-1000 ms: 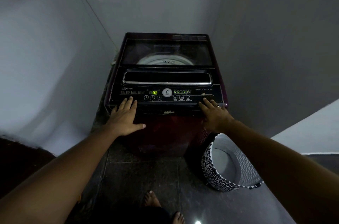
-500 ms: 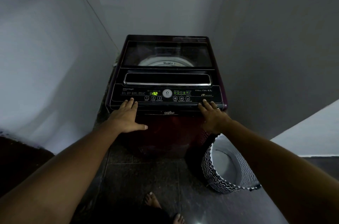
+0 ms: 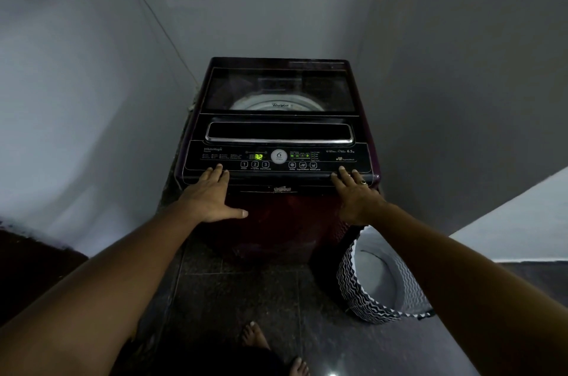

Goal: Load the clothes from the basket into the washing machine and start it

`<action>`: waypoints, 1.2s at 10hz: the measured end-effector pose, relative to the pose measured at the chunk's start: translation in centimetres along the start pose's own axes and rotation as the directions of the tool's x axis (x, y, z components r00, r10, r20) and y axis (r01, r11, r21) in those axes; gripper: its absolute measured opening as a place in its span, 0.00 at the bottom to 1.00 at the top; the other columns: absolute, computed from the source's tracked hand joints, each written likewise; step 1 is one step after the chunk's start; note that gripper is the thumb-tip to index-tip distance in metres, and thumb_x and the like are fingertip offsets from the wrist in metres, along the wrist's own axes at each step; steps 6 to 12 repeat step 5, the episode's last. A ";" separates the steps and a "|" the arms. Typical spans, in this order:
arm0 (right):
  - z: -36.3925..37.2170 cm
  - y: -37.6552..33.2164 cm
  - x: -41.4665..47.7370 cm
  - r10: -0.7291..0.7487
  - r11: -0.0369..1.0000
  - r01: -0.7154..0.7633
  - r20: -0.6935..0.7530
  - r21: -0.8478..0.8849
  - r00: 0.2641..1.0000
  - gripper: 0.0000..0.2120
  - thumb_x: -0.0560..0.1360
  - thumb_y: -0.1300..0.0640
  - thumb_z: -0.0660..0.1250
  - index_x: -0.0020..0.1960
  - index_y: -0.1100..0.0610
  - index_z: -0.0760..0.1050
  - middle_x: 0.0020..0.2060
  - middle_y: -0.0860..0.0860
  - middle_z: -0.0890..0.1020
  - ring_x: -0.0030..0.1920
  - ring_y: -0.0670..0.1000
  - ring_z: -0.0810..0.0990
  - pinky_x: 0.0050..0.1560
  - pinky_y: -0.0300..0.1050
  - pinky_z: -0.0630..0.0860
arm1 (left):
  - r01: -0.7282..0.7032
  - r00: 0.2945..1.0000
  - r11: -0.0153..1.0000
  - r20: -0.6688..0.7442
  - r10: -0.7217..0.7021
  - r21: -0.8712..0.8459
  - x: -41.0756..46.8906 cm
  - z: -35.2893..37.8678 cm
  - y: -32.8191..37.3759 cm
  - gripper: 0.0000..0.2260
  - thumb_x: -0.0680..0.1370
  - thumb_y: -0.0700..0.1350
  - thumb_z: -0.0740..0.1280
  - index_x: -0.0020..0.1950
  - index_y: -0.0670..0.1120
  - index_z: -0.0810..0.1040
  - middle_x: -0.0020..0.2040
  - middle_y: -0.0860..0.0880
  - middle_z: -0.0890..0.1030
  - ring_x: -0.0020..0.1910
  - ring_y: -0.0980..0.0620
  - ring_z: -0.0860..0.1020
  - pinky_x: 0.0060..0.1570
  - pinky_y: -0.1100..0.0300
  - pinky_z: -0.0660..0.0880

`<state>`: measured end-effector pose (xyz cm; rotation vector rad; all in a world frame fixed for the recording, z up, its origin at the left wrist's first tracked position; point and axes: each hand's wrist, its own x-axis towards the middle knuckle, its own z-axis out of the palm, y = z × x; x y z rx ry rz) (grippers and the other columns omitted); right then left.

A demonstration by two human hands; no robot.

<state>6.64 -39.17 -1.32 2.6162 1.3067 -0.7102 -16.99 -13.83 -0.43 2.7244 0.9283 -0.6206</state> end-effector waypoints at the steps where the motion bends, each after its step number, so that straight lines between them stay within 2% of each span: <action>1: 0.0 0.1 -0.1 0.002 1.000 -0.002 0.008 0.014 1.000 0.47 0.75 0.53 0.66 0.83 0.51 0.38 0.81 0.51 0.35 0.81 0.60 0.36 0.74 0.70 0.58 | -0.003 1.000 1.000 0.004 0.003 -0.001 0.0 0.0 0.1 0.58 0.67 0.76 0.66 0.82 0.46 0.41 0.82 0.47 0.37 0.81 0.46 0.41 0.76 0.39 0.57; 3: 0.3 0.4 0.0 -0.013 1.000 0.013 -0.006 0.006 1.000 0.47 0.76 0.53 0.66 0.83 0.51 0.38 0.81 0.52 0.36 0.81 0.61 0.37 0.74 0.71 0.59 | 0.002 1.000 1.000 0.015 -0.002 0.006 -0.2 -0.3 0.2 0.59 0.66 0.76 0.66 0.82 0.46 0.41 0.82 0.47 0.37 0.81 0.46 0.41 0.76 0.40 0.57; 4: -0.4 0.5 -0.1 -0.024 1.000 0.024 0.017 0.009 1.000 0.46 0.76 0.54 0.66 0.82 0.50 0.38 0.81 0.52 0.36 0.81 0.60 0.37 0.75 0.70 0.57 | -0.002 0.999 1.000 0.034 0.002 0.006 -0.2 -0.7 0.0 0.58 0.67 0.76 0.66 0.82 0.47 0.42 0.82 0.48 0.37 0.81 0.46 0.41 0.77 0.41 0.56; 5: -3.1 0.3 -0.6 -0.045 0.998 0.042 0.060 0.044 0.997 0.45 0.76 0.54 0.67 0.83 0.51 0.42 0.82 0.52 0.40 0.81 0.62 0.43 0.78 0.65 0.55 | -0.022 0.998 1.000 0.064 0.022 0.009 -0.2 -2.1 -0.2 0.55 0.69 0.76 0.64 0.83 0.47 0.43 0.82 0.47 0.39 0.81 0.45 0.42 0.78 0.42 0.53; 12: -3.1 0.3 -0.6 -0.045 0.998 0.042 0.060 0.044 0.997 0.45 0.76 0.54 0.67 0.83 0.51 0.42 0.82 0.52 0.40 0.81 0.62 0.43 0.78 0.65 0.55 | -0.022 0.998 1.000 0.064 0.022 0.009 -0.2 -2.1 -0.2 0.55 0.69 0.76 0.64 0.83 0.47 0.43 0.82 0.47 0.39 0.81 0.45 0.42 0.78 0.42 0.53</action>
